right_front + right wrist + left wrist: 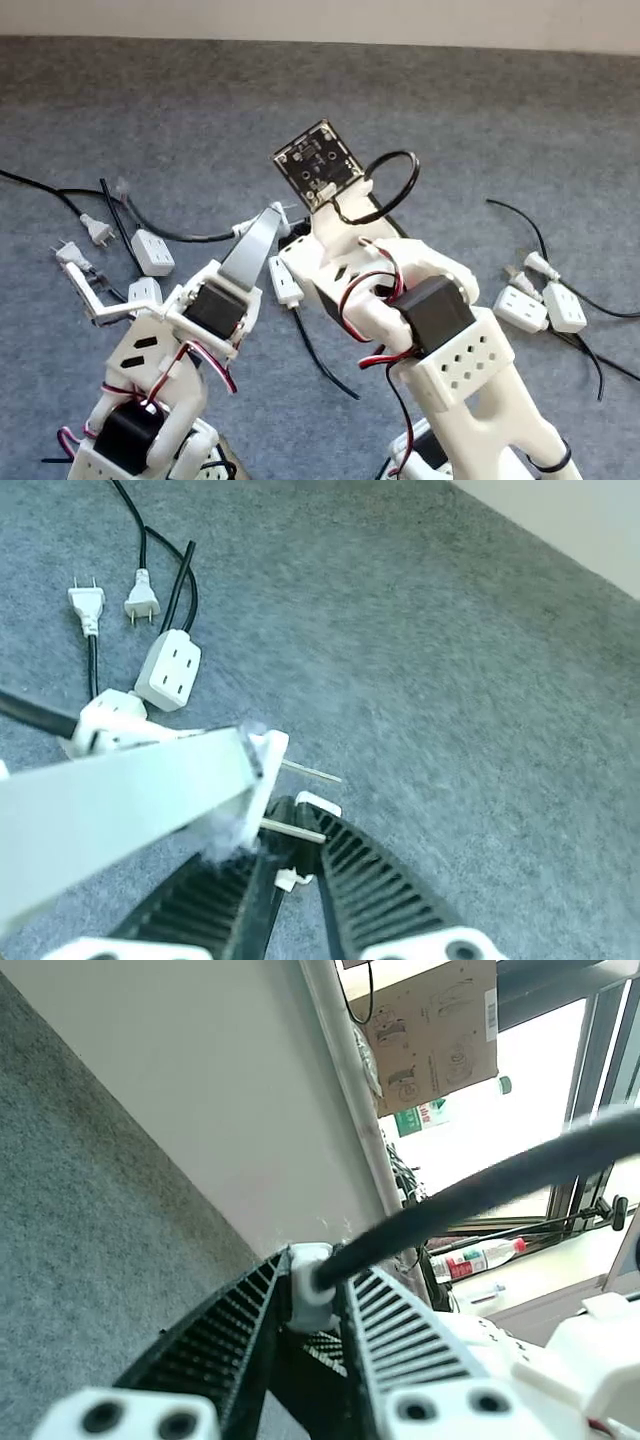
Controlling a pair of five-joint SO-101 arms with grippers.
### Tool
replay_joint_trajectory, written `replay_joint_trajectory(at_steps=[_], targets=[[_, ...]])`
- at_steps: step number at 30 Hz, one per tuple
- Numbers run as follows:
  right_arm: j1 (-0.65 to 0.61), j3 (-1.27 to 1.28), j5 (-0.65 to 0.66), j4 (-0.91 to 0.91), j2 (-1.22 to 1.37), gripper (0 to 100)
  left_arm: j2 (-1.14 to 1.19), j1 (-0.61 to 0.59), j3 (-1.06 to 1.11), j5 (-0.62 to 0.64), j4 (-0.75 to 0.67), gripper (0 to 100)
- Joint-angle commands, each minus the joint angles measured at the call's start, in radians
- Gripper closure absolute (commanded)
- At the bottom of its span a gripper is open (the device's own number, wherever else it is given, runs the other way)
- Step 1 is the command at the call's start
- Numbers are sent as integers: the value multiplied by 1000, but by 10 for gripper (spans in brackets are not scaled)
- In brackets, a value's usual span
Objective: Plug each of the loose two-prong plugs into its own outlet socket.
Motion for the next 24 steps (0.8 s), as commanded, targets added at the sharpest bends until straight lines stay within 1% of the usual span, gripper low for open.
replay_joint_trajectory(at_steps=[1, 8, 11, 14, 17, 20, 22, 24], targets=[[12, -13, 6, -59, 1, 991, 2, 59, 18, 2, -20, 937], [28, -5, 6, -54, -8, 991, 2, 56, 25, 2, -20, 937], [53, -8, 8, 7, -8, 991, 2, 54, 25, 2, -21, 937], [113, -13, 8, 81, -10, 991, 2, 54, 27, 0, -21, 937], [213, -13, 8, 147, -10, 990, 2, 44, 27, 0, -20, 937], [349, -13, 8, 225, -10, 987, 2, -31, 28, 0, -18, 937], [444, -22, 8, 262, -19, 987, 2, -128, 41, -3, -20, 937], [527, -33, 9, 302, -48, 986, 2, -240, 65, -37, -23, 937]])
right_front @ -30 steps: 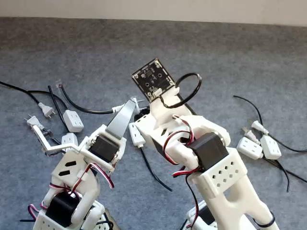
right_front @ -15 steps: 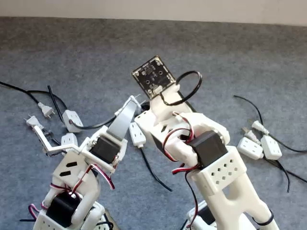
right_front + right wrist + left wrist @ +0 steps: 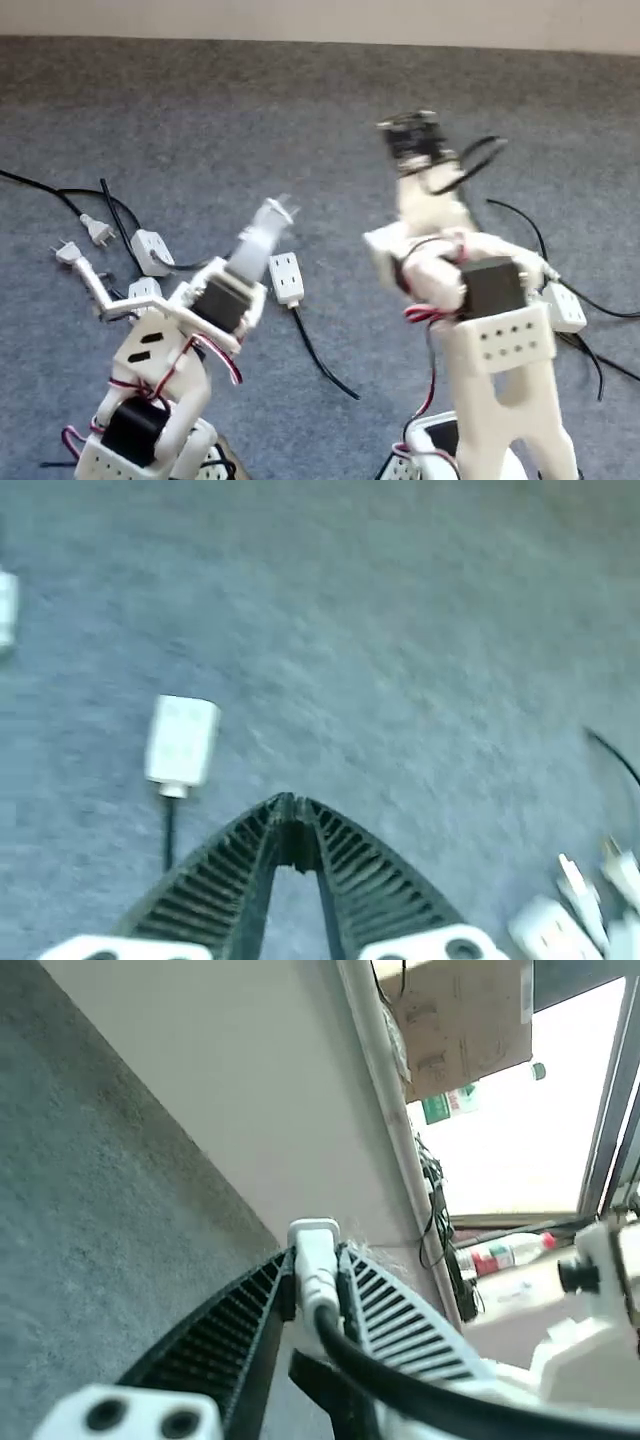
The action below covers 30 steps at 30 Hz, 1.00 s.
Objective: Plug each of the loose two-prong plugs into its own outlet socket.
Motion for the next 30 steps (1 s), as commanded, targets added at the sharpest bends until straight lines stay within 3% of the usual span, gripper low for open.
replay_joint_trajectory(at_steps=[1, 6, 14, 19, 22, 26, 30], targets=[[156, -38, 9, 67, -68, 986, -4, -226, 33, -57, -18, 937], [274, 13, 112, 168, -200, 986, -4, -375, 151, -216, -87, 934], [344, 292, 135, 177, -426, 986, -4, -446, 266, -689, -161, 937], [341, 479, 137, 119, -469, 982, -4, -455, 130, -736, 25, 937], [328, 530, 135, 56, -450, 904, -2, -506, 24, -736, 137, 937], [229, 532, 135, -4, -400, 765, -2, -590, -44, -775, 181, 937], [64, 532, 126, -74, -306, 739, 22, -638, -64, -848, 181, 937]])
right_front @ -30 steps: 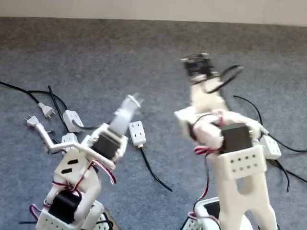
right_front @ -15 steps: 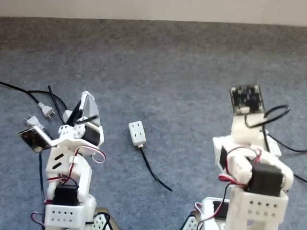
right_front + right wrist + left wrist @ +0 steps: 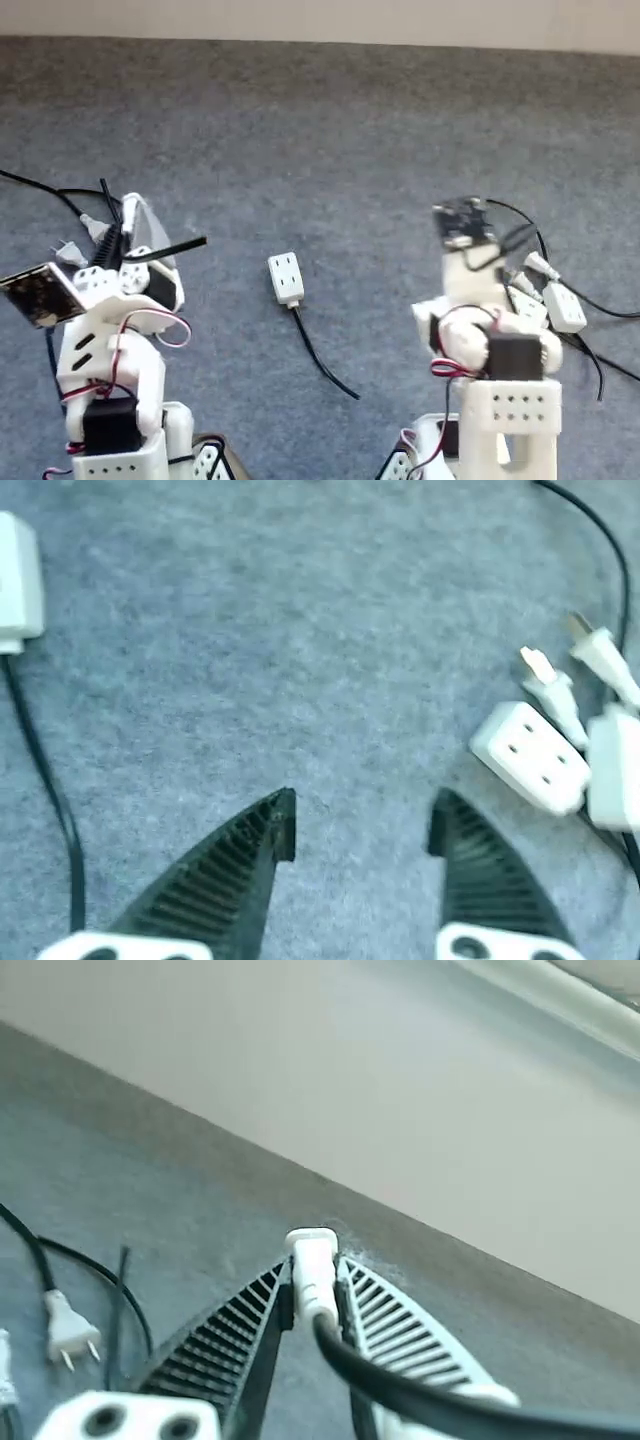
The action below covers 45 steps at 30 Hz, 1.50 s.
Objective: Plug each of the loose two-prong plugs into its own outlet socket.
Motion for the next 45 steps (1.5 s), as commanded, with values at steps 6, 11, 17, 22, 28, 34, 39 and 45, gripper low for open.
replay_joint_trajectory(at_steps=[6, 11, 17, 22, 28, 34, 39, 45], targets=[[-348, -87, -189, -203, 332, 723, 343, -205, -213, -54, 3, 937], [-493, -274, -259, -236, 581, 722, 674, -289, -354, -54, 5, 937], [-587, -430, -264, -328, 835, 722, 903, -326, -417, -54, 3, 937], [-625, -499, -265, -426, 1009, 722, 963, -358, -420, -54, 0, 937], [-653, -624, -265, -450, 1162, 722, 995, -371, -420, -54, -2, 937], [-619, -722, -265, -449, 1336, 724, 1015, -380, -418, -54, -23, 937], [-572, -791, -298, -443, 1406, 787, 1032, -377, -415, -54, -44, 937], [-567, -823, -522, -443, 1415, 888, 1044, -375, -417, -54, -44, 937]])
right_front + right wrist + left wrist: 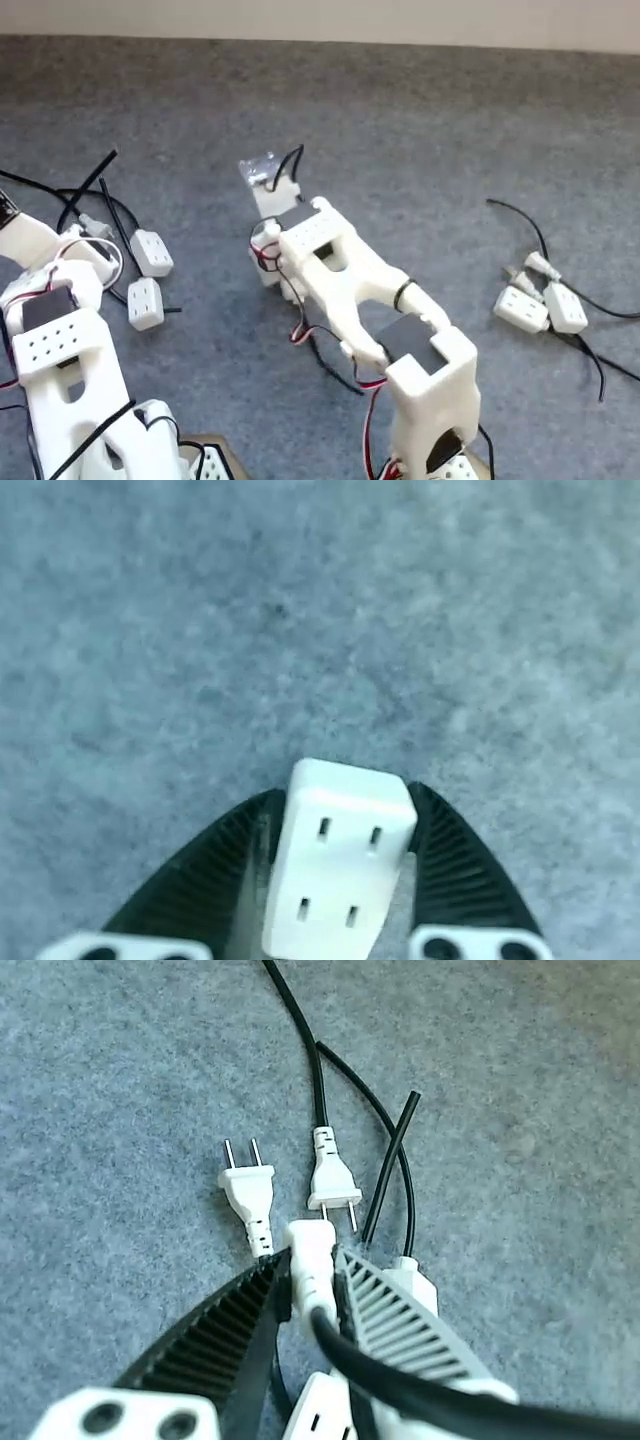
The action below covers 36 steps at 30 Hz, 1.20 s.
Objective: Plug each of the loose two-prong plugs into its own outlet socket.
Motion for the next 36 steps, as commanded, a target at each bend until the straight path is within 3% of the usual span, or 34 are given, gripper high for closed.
replay_joint_trajectory(at_steps=[1, 4, 13, 20, 29, 36], targets=[[22, -62, -170, -8, -13, 888, 1, -2, -42, -6, -20, 937], [56, -71, -362, -10, -13, 888, 1, -1, -41, -6, -20, 937], [108, -70, -769, -24, -10, 886, 1, 18, -39, -6, -18, 937], [76, -90, -942, -130, 45, 875, 1, 28, -30, -6, -18, 937], [50, -460, -976, 58, 364, 858, 1, 28, -30, -6, -18, 937], [53, -855, -922, 387, 409, 679, 1, 42, -30, -8, -15, 937]])
